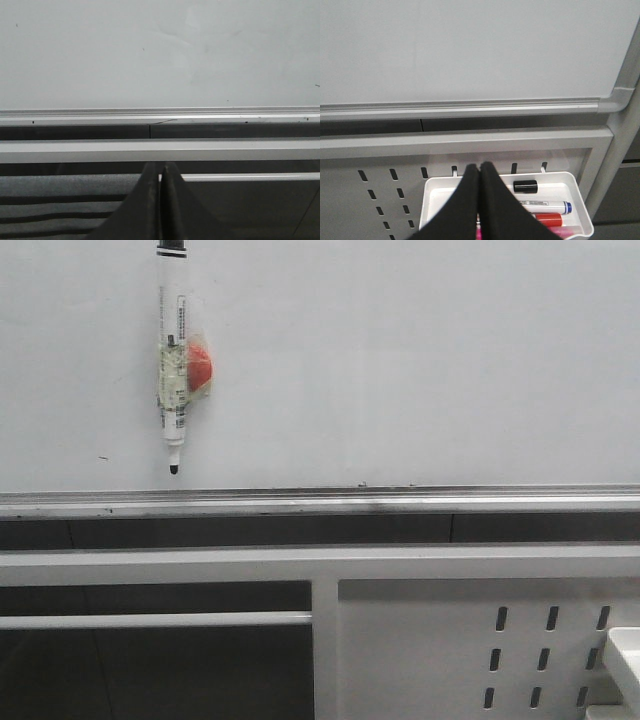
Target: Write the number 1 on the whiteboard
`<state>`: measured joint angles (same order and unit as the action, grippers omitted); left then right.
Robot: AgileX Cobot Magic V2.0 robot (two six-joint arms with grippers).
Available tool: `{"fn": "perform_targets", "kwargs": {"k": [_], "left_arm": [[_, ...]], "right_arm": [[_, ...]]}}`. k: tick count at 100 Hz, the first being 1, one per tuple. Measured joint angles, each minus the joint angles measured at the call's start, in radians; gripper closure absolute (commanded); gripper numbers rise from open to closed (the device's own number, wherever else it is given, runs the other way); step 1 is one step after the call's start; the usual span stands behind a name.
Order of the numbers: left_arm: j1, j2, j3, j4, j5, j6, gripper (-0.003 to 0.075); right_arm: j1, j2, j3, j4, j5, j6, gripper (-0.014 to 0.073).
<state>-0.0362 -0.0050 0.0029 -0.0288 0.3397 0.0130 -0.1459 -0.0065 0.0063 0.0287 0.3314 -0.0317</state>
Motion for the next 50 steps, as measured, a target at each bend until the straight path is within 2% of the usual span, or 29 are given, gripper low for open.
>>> {"fn": "perform_targets", "kwargs": {"k": [50], "left_arm": [[0.0,0.0,0.0,0.0,-0.016,0.0,0.074]], "right_arm": [[0.0,0.0,0.0,0.0,0.0,0.0,0.0652]]}}
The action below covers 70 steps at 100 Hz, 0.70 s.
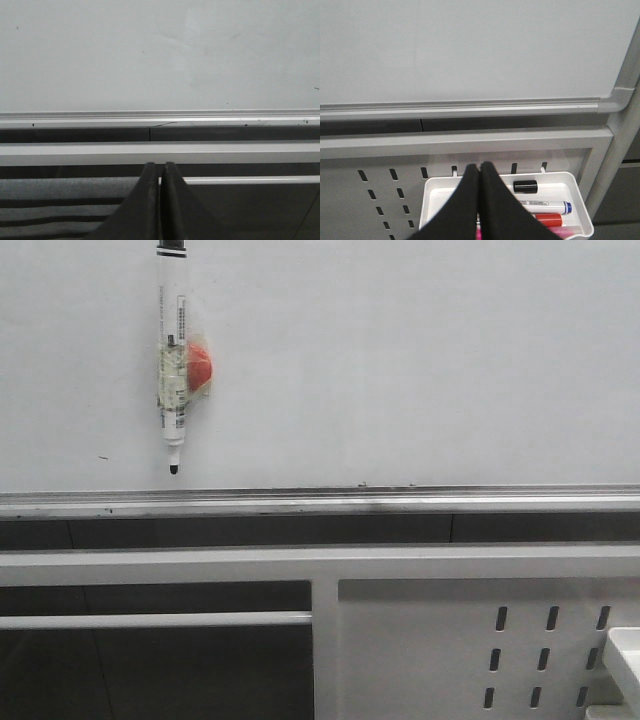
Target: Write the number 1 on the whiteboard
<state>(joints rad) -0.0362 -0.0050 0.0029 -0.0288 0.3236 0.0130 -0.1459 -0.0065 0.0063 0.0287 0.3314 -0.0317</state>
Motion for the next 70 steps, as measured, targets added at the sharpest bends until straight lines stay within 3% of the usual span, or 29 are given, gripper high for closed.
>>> {"fn": "perform_targets", "kwargs": {"k": [18,33,58,70], "left_arm": [[0.0,0.0,0.0,0.0,-0.105,0.0,0.074],[0.0,0.0,0.0,0.0,-0.225,0.0,0.074],[0.0,0.0,0.0,0.0,-0.254,0.0,0.074],[0.0,0.0,0.0,-0.002,-0.297,0.0,0.074]], "right_arm": [[0.0,0.0,0.002,0.0,-0.057,0.0,0.0652],[0.0,0.0,0.002,0.0,-0.28,0.0,0.0652],[0.0,0.0,0.002,0.0,-0.569,0.0,0.0652],[0.0,0.0,0.002,0.027,-0.599,0.15,0.0652]]}}
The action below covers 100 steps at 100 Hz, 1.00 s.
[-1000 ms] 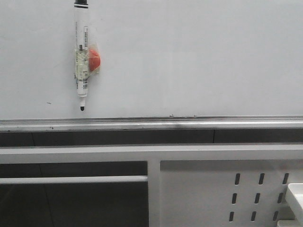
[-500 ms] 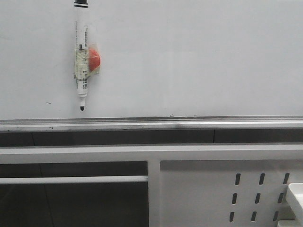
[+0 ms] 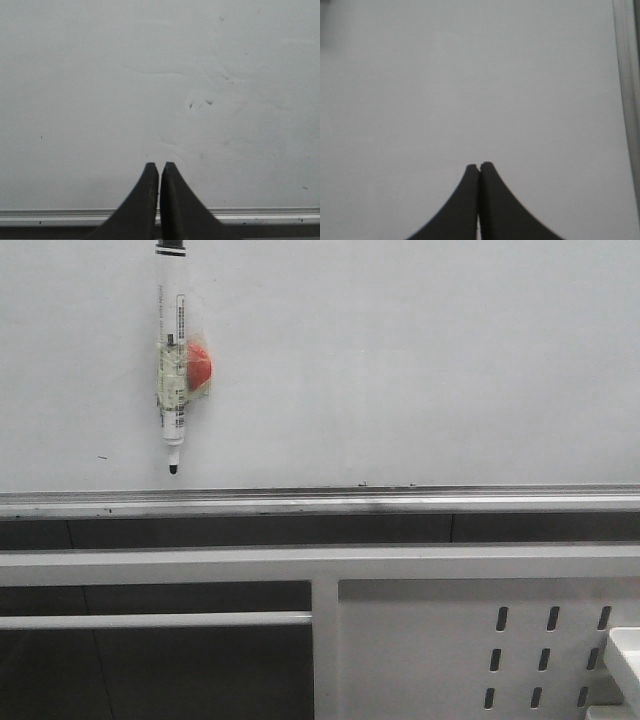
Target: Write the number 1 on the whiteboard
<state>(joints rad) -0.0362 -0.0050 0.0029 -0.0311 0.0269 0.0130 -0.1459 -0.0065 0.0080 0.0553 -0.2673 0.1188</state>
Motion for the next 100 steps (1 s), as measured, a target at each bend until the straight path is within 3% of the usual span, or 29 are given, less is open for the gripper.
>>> {"fn": "perform_targets", "kwargs": {"k": [15,29,40,61,73,83,95,100], "left_arm": [[0.0,0.0,-0.02,-0.031,0.042,0.0,0.074],[0.0,0.073,-0.179,-0.049,0.216,0.0,0.074],[0.0,0.169,-0.298,-0.086,0.22,0.0,0.074],[0.0,0.269,-0.357,-0.114,0.005,0.0,0.074],[0.0,0.287,-0.357,-0.117,-0.049,0.0,0.0733],[-0.002,0.295,-0.357,-0.074,-0.061,0.0,0.0608],[-0.049,0.299,-0.357,-0.045,-0.062,0.0,0.0267],[-0.088,0.299,-0.357,-0.041,-0.05,0.0,0.0164]], "right_arm": [[0.0,-0.002,-0.07,-0.011,0.228,0.091,0.0652],[0.002,0.07,-0.272,-0.031,0.493,0.091,0.0652],[0.018,0.18,-0.427,-0.037,0.657,0.091,0.0652],[0.031,0.25,-0.5,-0.041,0.583,0.091,0.0652],[0.031,0.263,-0.5,-0.039,0.543,0.091,0.0652],[0.031,0.263,-0.504,-0.023,0.575,0.091,0.0646],[0.031,0.263,-0.508,-0.003,0.628,0.091,0.0642],[0.031,0.263,-0.508,0.002,0.659,0.091,0.0642]]}}
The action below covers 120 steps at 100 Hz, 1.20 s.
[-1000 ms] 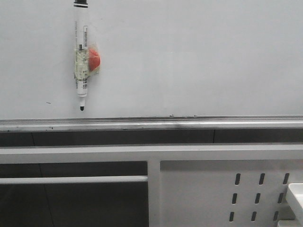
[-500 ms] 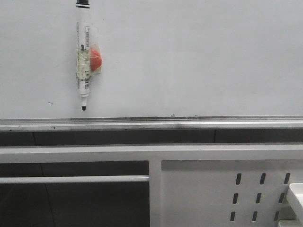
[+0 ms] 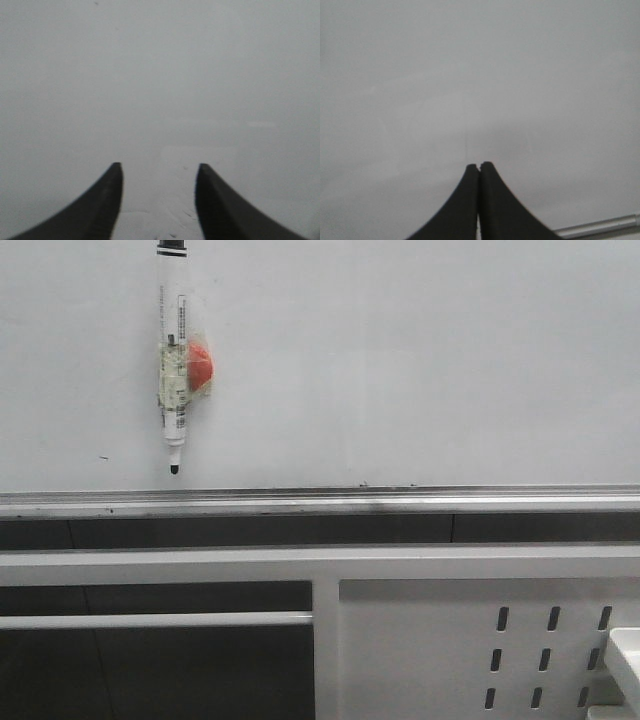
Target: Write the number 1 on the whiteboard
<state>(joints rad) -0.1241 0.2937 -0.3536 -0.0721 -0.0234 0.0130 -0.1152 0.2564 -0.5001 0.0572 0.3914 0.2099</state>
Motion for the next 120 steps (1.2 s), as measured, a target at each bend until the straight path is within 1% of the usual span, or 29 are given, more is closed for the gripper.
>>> {"fn": "perform_targets", "kwargs": {"k": [2,7,14,19,26,38,45,52,63,75,82,95,107,120], "left_arm": [[-0.01,0.003,0.0,0.0,0.006,0.0,0.0137],[-0.053,0.011,0.0,-0.005,0.015,0.0,0.0118],[-0.109,0.031,0.003,-0.015,0.023,0.0,0.0147],[-0.149,0.049,0.009,-0.019,0.023,0.0,0.0184],[-0.206,0.086,0.023,-0.019,0.018,0.0,0.0239],[-0.305,0.17,0.052,0.026,-0.025,0.0,0.0305],[-0.363,0.231,0.074,0.064,-0.079,0.0,0.0314],[-0.421,0.299,0.099,0.081,-0.151,0.0,0.0314],[-0.497,0.424,0.142,0.09,-0.286,0.0,0.0314],[-0.54,0.573,0.168,0.083,-0.423,0.0,0.0314],[-0.552,0.667,0.173,0.064,-0.506,0.0,0.0314],[-0.566,0.84,0.174,0.038,-0.72,-0.013,0.0324],[-0.57,0.993,0.174,0.034,-0.889,-0.043,0.0353],[-0.57,1.149,0.172,0.037,-1.057,-0.098,0.0353]], "right_arm": [[0.0,0.0,0.0,0.002,0.008,0.0,0.0642],[0.0,0.0,0.0,0.008,0.039,0.0,0.0643],[0.002,0.0,0.0,0.018,0.084,-0.007,0.0643],[0.007,0.0,0.0,0.043,0.113,-0.051,0.0644],[0.02,0.0,0.0,0.135,0.14,-0.204,0.0643],[0.041,0.0,0.0,0.423,0.142,-0.602,0.0643],[0.05,0.004,0.0,0.554,0.136,-0.74,0.0643],[0.049,0.01,0.0,0.629,0.13,-0.806,0.0643],[0.049,0.01,-0.008,0.665,0.141,-0.871,0.0643],[0.052,0.01,-0.03,0.674,0.169,-0.896,0.0643],[0.062,0.01,-0.046,0.679,0.172,-0.898,0.0643],[0.083,0.01,-0.074,0.681,0.177,-0.903,0.0643],[0.095,0.01,-0.1,0.683,0.177,-0.904,0.0643],[0.095,0.01,-0.12,0.685,0.171,-0.906,0.0643]]}}
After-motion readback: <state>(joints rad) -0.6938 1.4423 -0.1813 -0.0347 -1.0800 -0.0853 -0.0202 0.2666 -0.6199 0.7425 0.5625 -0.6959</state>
